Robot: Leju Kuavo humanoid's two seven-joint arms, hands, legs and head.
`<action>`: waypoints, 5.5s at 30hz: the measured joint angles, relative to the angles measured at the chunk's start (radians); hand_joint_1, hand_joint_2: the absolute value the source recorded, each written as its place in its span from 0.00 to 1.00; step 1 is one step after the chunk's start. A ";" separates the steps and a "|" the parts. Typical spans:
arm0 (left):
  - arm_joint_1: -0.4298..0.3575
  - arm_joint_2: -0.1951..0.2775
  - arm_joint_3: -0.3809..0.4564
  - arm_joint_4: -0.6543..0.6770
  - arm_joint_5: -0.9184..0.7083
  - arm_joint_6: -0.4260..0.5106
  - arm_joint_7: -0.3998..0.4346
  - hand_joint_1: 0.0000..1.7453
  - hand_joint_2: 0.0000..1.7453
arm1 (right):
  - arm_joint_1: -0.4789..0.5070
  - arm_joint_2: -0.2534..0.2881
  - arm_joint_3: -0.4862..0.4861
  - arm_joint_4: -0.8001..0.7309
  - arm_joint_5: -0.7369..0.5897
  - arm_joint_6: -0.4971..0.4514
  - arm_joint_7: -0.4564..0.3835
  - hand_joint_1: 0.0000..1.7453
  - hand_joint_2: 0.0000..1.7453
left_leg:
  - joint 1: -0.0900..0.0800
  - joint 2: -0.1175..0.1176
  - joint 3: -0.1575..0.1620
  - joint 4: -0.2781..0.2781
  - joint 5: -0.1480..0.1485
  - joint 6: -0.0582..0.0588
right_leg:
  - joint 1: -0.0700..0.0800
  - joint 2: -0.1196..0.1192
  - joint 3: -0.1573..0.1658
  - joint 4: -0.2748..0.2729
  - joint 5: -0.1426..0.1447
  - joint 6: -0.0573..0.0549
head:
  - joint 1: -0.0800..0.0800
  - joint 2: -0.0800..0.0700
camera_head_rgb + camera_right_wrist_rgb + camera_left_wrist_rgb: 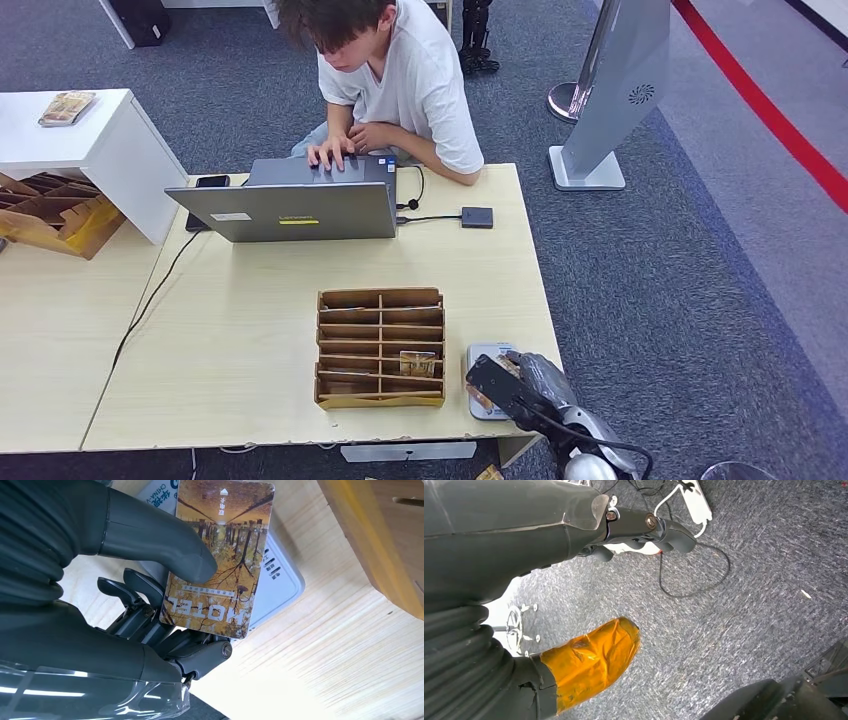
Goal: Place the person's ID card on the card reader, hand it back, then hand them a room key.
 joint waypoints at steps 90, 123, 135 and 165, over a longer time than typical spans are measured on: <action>0.014 -0.026 0.032 0.000 -0.024 0.029 0.002 0.00 1.00 | 0.039 0.182 -0.147 -0.213 0.440 -0.531 -0.183 1.00 1.00 | 0.000 0.000 0.003 0.000 0.000 0.000 | 0.000 0.000 0.003 0.000 0.000 0.000 | 0.000 0.000; -0.005 -0.025 0.029 0.000 -0.065 -0.005 -0.010 0.00 1.00 | -0.148 0.183 -0.026 -0.176 0.434 -0.468 -0.160 1.00 1.00 | 0.000 0.000 0.003 0.000 0.000 0.000 | 0.000 0.000 0.003 0.000 0.000 0.000 | 0.000 0.000; -0.013 -0.025 0.023 0.000 -0.074 -0.018 -0.003 0.00 1.00 | -0.224 0.188 -0.002 -0.088 0.402 -0.431 -0.129 1.00 1.00 | 0.000 0.000 0.003 0.000 0.001 0.000 | 0.000 0.000 0.003 0.000 0.000 0.000 | 0.000 0.000; -0.012 -0.024 0.021 0.000 -0.056 -0.014 -0.002 0.00 1.00 | -0.210 0.194 0.004 -0.115 0.142 -0.401 -0.227 0.00 0.00 | 0.000 -0.001 0.002 0.000 0.001 0.000 | 0.000 -0.001 0.003 0.000 0.000 0.000 | 0.000 0.000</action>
